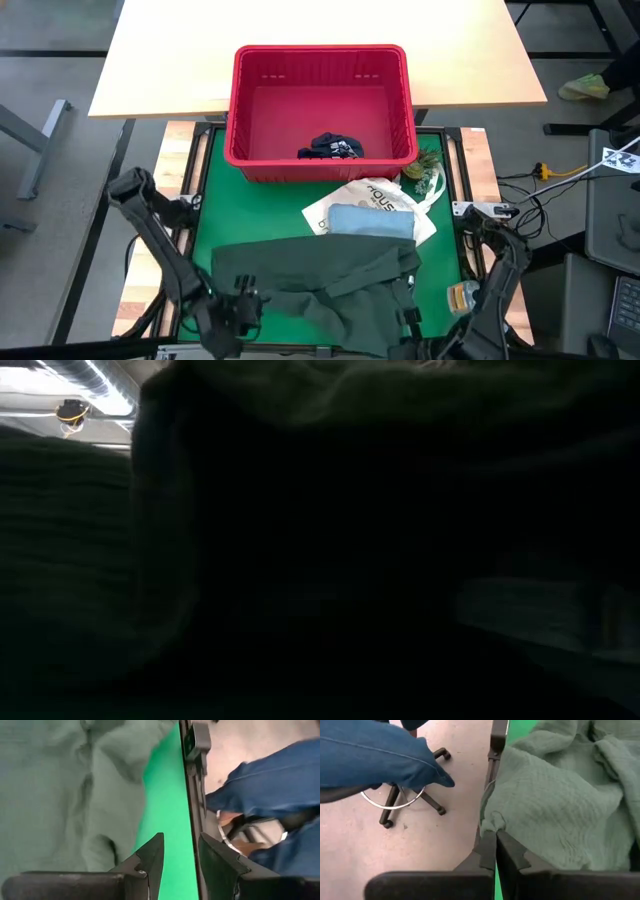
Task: Fold Laundry from Bin
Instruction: Fold the green polo shirt
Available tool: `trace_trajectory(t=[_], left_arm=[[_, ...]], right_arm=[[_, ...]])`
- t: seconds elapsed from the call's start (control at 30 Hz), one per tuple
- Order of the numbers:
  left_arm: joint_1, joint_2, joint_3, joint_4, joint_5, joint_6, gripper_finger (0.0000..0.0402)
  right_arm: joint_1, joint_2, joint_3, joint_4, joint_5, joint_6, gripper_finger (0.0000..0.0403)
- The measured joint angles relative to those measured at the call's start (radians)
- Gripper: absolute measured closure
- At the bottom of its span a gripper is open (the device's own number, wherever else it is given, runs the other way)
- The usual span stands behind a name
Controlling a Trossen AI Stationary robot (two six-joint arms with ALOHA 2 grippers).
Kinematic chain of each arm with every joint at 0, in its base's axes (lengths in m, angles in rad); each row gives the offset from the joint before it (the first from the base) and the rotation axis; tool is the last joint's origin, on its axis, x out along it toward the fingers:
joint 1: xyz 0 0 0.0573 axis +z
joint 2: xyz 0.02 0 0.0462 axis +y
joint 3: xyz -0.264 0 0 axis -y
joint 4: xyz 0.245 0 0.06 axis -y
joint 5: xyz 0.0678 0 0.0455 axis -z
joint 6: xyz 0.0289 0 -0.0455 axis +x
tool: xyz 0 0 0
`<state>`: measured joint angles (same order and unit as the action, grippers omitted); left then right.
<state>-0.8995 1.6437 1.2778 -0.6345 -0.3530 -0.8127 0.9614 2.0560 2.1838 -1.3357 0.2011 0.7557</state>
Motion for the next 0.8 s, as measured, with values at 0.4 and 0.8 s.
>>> trace_trajectory(t=[0.4,0.8], left_arm=[[-0.033,0.252,0.0,0.021,-0.051,-0.056,0.0286],[0.067,0.302,0.0,-0.1,-0.189,-0.074,0.0286]], right_arm=[[-0.02,0.0,0.0,0.0,0.001,-0.001,0.04],[-0.019,0.0,-0.001,0.0,0.001,-0.001,0.0401]])
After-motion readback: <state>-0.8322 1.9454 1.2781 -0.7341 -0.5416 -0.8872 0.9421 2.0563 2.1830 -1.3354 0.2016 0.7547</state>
